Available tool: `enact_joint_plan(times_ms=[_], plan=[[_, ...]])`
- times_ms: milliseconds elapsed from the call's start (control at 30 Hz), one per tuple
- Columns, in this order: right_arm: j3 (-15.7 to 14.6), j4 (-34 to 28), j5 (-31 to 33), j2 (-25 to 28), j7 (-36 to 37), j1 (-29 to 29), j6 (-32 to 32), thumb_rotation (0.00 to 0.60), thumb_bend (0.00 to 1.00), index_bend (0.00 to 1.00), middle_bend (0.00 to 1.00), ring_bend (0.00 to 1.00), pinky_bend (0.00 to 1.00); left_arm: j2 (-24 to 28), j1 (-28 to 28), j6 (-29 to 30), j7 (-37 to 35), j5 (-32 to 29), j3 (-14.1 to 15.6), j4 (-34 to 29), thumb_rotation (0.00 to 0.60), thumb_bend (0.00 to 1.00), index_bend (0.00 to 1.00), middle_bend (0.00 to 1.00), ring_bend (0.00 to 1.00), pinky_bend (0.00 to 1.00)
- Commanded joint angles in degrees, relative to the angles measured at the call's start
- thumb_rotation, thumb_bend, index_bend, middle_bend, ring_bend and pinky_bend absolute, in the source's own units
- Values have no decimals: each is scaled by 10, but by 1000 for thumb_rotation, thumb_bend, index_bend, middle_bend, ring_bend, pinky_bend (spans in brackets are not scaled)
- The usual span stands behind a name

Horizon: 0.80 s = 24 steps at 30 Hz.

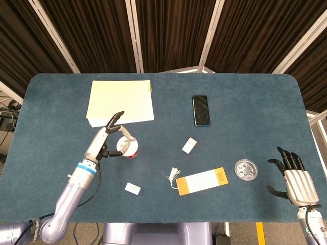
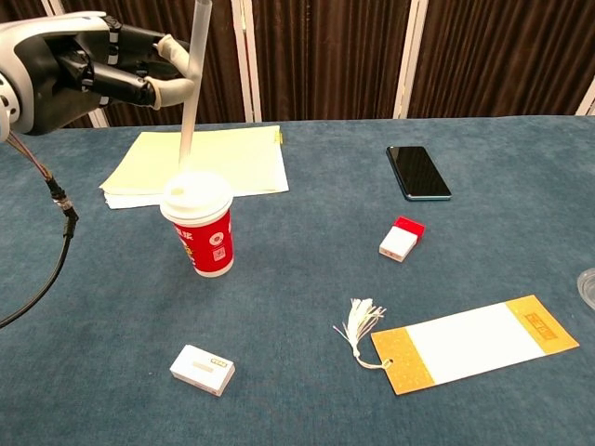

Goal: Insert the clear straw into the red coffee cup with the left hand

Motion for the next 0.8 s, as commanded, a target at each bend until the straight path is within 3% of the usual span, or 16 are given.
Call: enact_joint_plan(times_ms=[33, 800], plan=[[0, 0, -1, 0, 0, 0, 0, 600, 141, 254, 0, 0, 0, -1, -1, -2, -2, -3, 3, 4, 600, 444, 543, 0, 0, 0], [0, 0, -1, -1, -3, 0, 1, 600, 141, 255, 0, 0, 0, 1, 1, -5, -23, -2, 20, 13, 600, 445, 544, 0, 0, 0]])
